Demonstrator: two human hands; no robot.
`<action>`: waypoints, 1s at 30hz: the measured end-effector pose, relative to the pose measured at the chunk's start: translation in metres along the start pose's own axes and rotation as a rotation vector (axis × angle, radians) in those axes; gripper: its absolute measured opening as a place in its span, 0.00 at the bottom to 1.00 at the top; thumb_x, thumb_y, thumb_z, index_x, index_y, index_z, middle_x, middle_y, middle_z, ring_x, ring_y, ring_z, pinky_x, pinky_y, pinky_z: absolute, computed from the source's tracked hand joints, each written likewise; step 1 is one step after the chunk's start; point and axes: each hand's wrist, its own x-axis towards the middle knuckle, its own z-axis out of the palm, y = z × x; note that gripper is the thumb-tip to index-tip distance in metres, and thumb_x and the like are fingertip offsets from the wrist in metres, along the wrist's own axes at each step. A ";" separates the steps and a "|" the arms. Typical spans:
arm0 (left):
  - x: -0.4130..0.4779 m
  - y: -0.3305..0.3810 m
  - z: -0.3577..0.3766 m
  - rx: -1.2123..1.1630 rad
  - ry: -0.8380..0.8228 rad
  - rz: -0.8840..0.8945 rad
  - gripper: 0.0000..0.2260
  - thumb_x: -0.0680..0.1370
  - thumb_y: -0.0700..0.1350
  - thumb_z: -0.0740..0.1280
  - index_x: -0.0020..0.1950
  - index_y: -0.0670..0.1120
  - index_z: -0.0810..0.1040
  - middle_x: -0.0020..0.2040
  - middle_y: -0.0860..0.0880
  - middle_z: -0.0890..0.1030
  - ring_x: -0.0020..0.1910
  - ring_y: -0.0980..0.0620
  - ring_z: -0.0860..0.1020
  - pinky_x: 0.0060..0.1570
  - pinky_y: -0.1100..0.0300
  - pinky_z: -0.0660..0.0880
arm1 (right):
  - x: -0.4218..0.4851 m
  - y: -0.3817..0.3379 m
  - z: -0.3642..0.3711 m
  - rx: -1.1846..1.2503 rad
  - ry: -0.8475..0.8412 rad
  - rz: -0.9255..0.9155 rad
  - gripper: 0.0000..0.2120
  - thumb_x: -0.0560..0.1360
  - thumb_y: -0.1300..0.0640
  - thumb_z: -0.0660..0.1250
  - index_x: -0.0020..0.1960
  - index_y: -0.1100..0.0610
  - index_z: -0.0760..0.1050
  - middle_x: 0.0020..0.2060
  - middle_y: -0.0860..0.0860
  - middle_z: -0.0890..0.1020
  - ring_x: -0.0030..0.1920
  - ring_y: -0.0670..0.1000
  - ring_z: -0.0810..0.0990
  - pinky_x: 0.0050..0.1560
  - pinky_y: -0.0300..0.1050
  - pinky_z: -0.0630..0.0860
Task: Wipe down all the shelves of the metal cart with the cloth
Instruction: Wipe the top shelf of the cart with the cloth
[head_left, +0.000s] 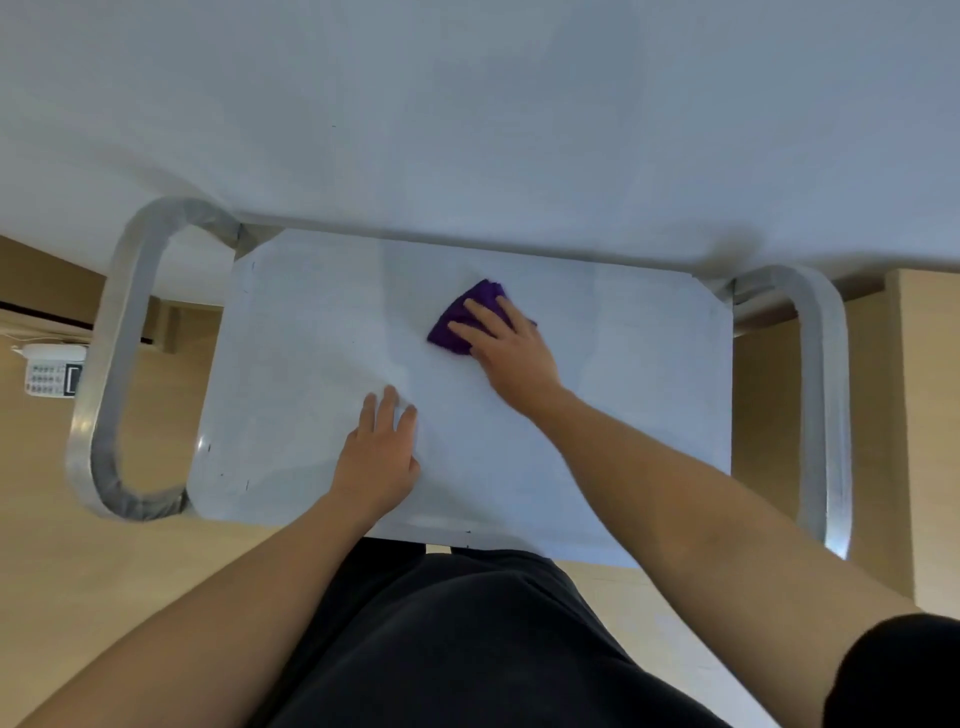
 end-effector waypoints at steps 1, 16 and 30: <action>0.001 0.002 0.001 -0.005 -0.001 -0.005 0.26 0.78 0.45 0.59 0.75 0.45 0.57 0.79 0.41 0.47 0.77 0.39 0.47 0.62 0.48 0.71 | -0.002 0.015 -0.007 0.011 0.041 0.085 0.22 0.81 0.57 0.59 0.73 0.42 0.66 0.77 0.46 0.62 0.78 0.58 0.55 0.73 0.58 0.63; -0.005 -0.013 -0.002 -0.092 0.024 0.041 0.28 0.77 0.44 0.60 0.77 0.46 0.58 0.79 0.43 0.46 0.78 0.41 0.48 0.67 0.48 0.67 | 0.010 -0.028 0.002 0.053 0.022 0.150 0.27 0.80 0.62 0.58 0.74 0.42 0.63 0.78 0.46 0.58 0.79 0.58 0.49 0.76 0.56 0.54; -0.018 -0.100 -0.008 -0.141 0.077 0.137 0.24 0.74 0.40 0.63 0.71 0.49 0.70 0.77 0.47 0.60 0.75 0.46 0.59 0.63 0.48 0.70 | 0.031 -0.135 0.037 -0.029 -0.039 0.165 0.31 0.79 0.64 0.57 0.77 0.44 0.57 0.79 0.49 0.54 0.79 0.62 0.45 0.78 0.60 0.47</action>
